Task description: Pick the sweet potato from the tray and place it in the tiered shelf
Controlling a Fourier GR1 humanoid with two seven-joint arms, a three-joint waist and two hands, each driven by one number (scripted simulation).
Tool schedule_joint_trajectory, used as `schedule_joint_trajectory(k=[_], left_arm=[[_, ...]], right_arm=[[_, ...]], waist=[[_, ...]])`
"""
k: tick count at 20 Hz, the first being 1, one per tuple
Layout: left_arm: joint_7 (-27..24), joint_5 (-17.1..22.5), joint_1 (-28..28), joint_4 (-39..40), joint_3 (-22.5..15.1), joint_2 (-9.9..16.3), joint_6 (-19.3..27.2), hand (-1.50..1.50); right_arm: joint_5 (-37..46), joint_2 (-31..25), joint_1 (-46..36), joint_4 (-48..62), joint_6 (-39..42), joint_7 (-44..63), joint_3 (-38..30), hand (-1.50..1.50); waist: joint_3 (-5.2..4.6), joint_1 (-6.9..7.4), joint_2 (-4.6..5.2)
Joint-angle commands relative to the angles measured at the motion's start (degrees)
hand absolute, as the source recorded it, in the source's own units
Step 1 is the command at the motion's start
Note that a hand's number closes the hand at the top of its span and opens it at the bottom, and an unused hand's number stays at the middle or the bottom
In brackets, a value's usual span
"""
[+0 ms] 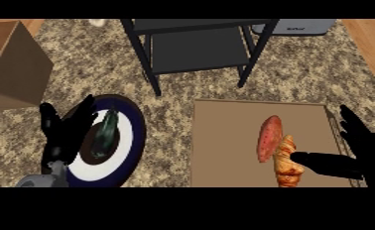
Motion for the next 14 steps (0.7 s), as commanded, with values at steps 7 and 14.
schedule_joint_trajectory(k=[7,14], left_arm=[[0.51,-0.15,1.79,-0.99,2.63,0.19,-3.03,0.00],[-0.45,-1.94,-3.47,5.35,4.73,-1.95,-3.10,0.00]], right_arm=[[10.66,5.50,0.48,2.63,0.50,6.71,3.56,-1.50],[15.71,11.22,-5.92,7.49,3.00,10.15,3.88,-1.50]], waist=[[-0.02,-0.38,-0.06],[-0.03,-0.46,0.02]])
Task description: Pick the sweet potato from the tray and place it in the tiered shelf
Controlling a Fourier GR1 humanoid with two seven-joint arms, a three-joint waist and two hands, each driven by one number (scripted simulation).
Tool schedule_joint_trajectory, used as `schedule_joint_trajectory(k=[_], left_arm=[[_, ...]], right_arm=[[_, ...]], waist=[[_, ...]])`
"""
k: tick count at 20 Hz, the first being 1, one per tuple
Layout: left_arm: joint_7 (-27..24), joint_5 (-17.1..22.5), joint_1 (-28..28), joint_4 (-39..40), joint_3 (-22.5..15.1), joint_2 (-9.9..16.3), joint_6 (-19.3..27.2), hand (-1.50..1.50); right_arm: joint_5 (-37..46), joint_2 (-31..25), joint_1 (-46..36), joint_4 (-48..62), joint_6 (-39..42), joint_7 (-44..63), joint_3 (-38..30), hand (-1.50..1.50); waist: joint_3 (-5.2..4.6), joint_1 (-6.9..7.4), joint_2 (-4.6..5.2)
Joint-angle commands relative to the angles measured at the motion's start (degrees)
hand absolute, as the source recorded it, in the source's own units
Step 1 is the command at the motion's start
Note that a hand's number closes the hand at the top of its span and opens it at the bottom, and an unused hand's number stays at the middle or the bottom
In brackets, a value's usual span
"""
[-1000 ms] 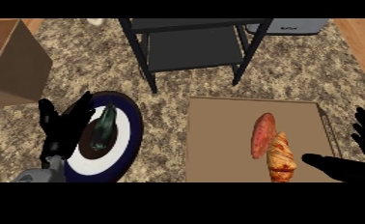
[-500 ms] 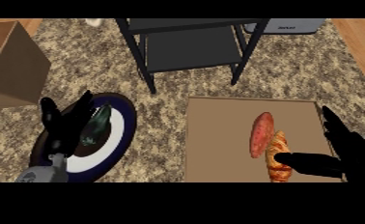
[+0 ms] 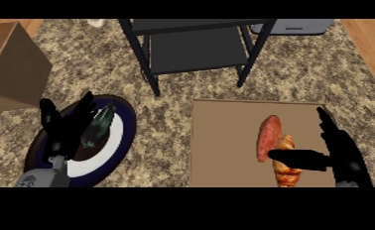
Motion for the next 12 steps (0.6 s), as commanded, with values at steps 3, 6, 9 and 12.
schedule_joint_trajectory(k=[3,6,9,12], left_arm=[[2.14,-1.62,0.83,-1.77,-1.22,-2.60,0.63,0.00],[0.91,-2.12,0.72,-1.06,0.81,-1.79,0.60,0.00],[0.26,-1.55,-0.77,1.47,2.31,-0.37,-1.73,0.00],[2.80,-2.43,0.68,-1.80,1.06,-2.10,-0.47,0.00]], right_arm=[[4.81,4.77,0.44,0.21,0.31,5.80,1.79,-1.50],[6.71,6.50,-1.22,3.65,0.86,5.93,1.34,-1.50],[10.54,9.45,-6.40,9.76,0.81,7.83,1.84,-1.50],[10.74,7.26,-0.64,5.66,3.22,6.19,0.10,-1.50]], waist=[[-0.07,-0.14,0.01],[-0.07,-0.09,0.04],[-0.09,0.08,0.11],[-0.08,-0.22,0.02]])
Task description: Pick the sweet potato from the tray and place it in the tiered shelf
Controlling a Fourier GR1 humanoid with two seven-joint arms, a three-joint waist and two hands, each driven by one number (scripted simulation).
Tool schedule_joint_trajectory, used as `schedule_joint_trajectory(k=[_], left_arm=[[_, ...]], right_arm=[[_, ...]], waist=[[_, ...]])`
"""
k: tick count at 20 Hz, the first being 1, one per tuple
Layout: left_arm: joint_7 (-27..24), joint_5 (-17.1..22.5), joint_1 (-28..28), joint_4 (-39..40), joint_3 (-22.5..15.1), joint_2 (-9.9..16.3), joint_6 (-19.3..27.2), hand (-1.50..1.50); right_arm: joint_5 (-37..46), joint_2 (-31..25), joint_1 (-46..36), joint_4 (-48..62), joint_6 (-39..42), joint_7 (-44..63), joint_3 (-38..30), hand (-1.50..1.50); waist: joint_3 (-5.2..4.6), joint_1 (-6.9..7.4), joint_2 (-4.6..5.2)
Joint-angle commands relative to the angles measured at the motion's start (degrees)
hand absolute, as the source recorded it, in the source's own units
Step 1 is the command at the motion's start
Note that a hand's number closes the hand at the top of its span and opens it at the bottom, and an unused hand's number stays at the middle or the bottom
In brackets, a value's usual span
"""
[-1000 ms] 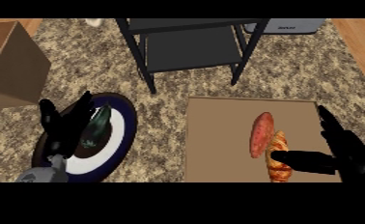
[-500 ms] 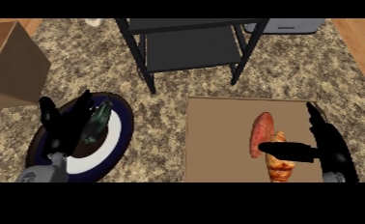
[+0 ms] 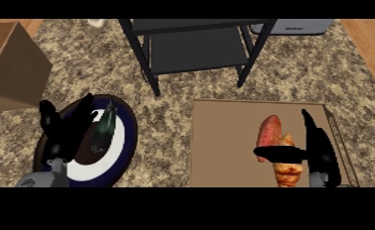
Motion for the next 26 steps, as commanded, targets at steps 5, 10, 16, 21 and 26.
schedule_joint_trajectory(k=[5,10,16,21,26], left_arm=[[0.44,-0.92,0.96,-1.27,2.19,0.20,-1.93,0.00],[-0.82,-2.00,0.34,1.11,2.32,-1.31,-3.02,0.00],[0.15,-2.57,-0.94,2.18,3.64,-1.64,-3.84,0.00],[1.28,-4.48,0.35,-1.68,2.04,-2.85,-0.96,0.00],[5.61,-1.77,1.10,-5.15,3.61,-0.95,-3.48,0.00]], right_arm=[[5.56,5.44,-3.26,4.96,-0.43,3.23,-2.46,-1.50],[4.32,8.19,-2.31,15.46,-3.39,-12.45,-5.07,-1.50],[3.95,10.46,-8.37,21.99,-1.12,-13.91,-7.49,-1.50],[2.46,7.74,-6.61,16.30,8.47,-15.04,-1.77,1.50],[3.19,10.48,-6.71,19.20,3.84,-21.30,-3.02,1.50]], waist=[[-0.05,-0.01,0.03],[-0.03,0.03,0.07],[-0.04,0.08,0.12],[-0.03,0.06,0.04],[-0.01,0.28,0.04]])
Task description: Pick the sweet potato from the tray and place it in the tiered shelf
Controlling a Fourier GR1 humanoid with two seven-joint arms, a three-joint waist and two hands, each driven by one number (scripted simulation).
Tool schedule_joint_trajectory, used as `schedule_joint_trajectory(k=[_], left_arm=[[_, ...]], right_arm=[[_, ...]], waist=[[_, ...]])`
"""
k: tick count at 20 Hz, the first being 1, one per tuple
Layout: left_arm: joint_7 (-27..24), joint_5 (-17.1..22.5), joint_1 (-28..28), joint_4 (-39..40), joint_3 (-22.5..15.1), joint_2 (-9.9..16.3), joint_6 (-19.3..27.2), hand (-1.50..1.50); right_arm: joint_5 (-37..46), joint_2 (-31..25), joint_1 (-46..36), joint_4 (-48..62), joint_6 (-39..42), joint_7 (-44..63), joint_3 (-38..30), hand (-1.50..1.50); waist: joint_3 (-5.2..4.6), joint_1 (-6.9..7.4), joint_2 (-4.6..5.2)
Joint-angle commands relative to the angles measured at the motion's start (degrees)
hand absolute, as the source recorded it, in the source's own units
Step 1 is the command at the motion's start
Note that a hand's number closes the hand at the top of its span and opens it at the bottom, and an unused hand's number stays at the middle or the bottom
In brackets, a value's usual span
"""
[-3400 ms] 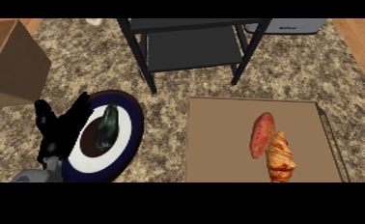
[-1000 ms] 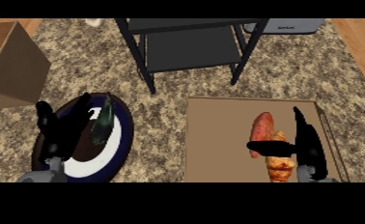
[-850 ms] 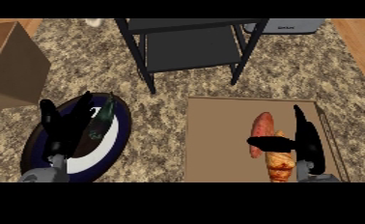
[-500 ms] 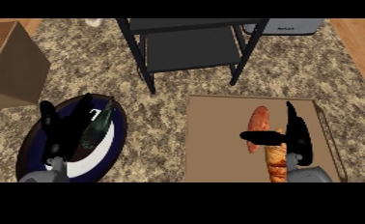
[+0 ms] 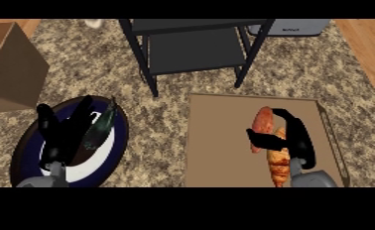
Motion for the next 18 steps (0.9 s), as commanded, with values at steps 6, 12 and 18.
schedule_joint_trajectory(k=[6,12,18], left_arm=[[-0.41,-1.54,-1.55,1.06,-1.97,-1.14,-0.47,0.00],[0.32,0.78,-1.72,0.66,-0.87,-0.02,-3.07,0.00],[1.98,-0.50,-2.46,0.78,0.25,-0.53,0.39,0.00]], right_arm=[[9.69,7.21,-11.46,3.14,7.39,-3.92,19.11,1.50],[8.73,9.72,-25.48,3.96,7.80,1.00,35.54,1.50],[13.16,9.79,-36.00,-6.82,-1.07,14.54,41.89,1.50]], waist=[[0.66,4.13,0.98],[0.76,4.61,0.69],[0.74,1.87,0.25]])
